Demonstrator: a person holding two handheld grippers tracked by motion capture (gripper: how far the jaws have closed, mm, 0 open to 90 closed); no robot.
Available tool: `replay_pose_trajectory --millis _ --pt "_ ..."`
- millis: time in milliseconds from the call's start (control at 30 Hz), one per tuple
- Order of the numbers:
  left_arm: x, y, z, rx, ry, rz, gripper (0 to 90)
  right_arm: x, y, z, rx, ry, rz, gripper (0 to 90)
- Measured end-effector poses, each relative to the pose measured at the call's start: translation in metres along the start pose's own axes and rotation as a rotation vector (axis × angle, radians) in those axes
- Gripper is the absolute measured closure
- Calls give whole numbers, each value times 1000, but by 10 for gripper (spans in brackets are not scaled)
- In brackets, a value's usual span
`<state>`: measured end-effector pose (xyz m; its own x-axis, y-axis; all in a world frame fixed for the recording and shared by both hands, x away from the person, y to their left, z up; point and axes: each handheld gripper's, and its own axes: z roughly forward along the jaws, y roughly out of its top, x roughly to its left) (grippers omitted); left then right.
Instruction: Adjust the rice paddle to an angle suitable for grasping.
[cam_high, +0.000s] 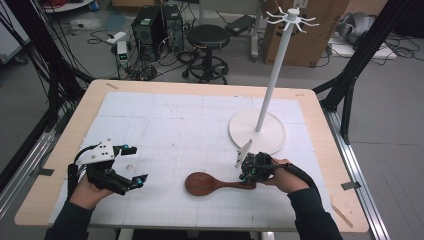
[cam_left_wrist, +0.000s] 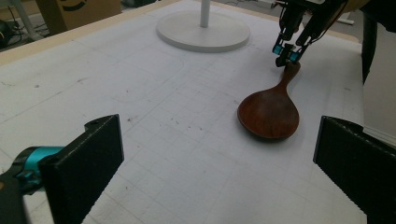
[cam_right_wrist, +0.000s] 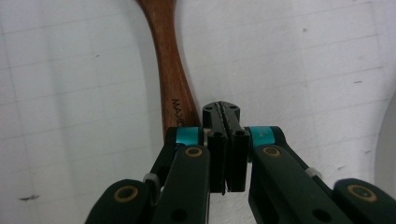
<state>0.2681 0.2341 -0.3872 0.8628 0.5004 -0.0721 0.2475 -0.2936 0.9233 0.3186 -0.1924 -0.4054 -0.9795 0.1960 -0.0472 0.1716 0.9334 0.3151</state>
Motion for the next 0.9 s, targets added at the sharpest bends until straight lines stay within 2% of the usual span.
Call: replay_pose_trajectory --millis 167,300,533,667,900 --pt "0 0 0 0 0 -2 24 7 1 -3 12 5 -11 893" --pt "0 0 1 2 -1 -3 24 10 3 -10 16 -8 -17 736" --pt "0 0 1 1 0 -5 24 18 18 -18 46 25 -77 559" --pt "0 0 1 -1 2 -6 24 21 28 -18 63 34 -104 487" --pt "1 0 0 -1 2 -2 24 24 44 -13 97 36 -115 388"
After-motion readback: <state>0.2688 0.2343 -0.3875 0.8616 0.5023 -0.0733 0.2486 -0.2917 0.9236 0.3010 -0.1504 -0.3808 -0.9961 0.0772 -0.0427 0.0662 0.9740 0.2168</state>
